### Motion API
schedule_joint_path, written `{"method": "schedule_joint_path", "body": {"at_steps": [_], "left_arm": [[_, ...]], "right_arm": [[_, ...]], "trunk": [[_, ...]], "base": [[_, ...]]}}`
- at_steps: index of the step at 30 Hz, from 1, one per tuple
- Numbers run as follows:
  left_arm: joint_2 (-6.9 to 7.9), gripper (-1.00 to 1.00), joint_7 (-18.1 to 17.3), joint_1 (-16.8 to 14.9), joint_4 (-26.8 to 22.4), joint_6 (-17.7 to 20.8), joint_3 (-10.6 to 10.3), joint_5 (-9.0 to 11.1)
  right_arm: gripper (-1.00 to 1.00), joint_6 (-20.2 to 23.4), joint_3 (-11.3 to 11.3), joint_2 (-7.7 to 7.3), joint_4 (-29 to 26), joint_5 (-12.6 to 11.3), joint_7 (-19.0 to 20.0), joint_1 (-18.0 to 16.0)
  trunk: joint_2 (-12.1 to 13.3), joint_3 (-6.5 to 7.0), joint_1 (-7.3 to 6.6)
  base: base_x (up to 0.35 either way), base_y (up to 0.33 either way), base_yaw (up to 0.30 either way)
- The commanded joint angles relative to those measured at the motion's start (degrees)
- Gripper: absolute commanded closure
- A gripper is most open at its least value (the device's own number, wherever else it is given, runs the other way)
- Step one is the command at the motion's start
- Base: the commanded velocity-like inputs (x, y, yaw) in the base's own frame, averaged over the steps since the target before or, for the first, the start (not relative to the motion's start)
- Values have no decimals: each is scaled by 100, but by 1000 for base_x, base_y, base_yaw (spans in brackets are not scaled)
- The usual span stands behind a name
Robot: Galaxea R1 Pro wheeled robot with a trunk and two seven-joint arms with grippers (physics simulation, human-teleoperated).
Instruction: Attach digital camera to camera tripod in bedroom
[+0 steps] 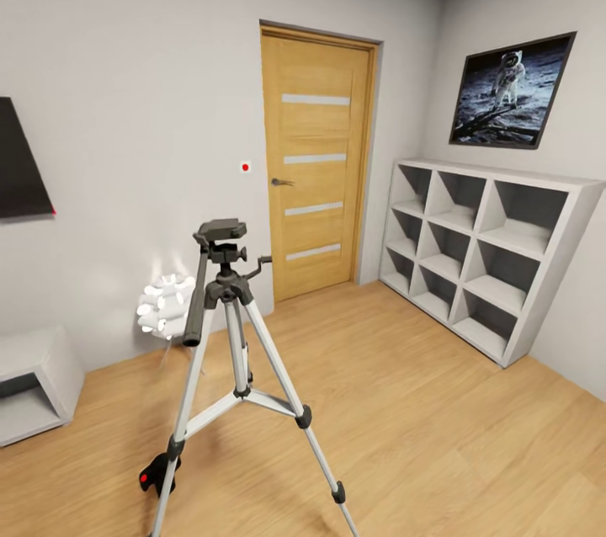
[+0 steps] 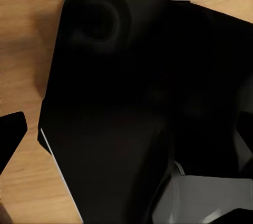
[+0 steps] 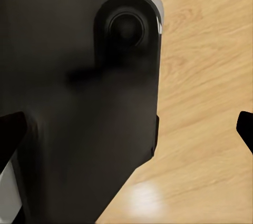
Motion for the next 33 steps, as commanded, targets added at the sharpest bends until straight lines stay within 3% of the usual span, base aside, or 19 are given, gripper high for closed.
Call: {"method": "schedule_joint_path", "body": {"at_steps": [1,33], "left_arm": [[-1,-100,5,3,-9,-8,0,25],[-5,-100,10,3,-9,-8,0,25]], "right_arm": [[-100,-16,6,-1,0,6,-1,-1],[-100,-16,6,-1,0,6,-1,-1]], "trunk": [[38,14,-22],[1322,588,-725]], "base": [[0,0,0],[0,0,0]]}}
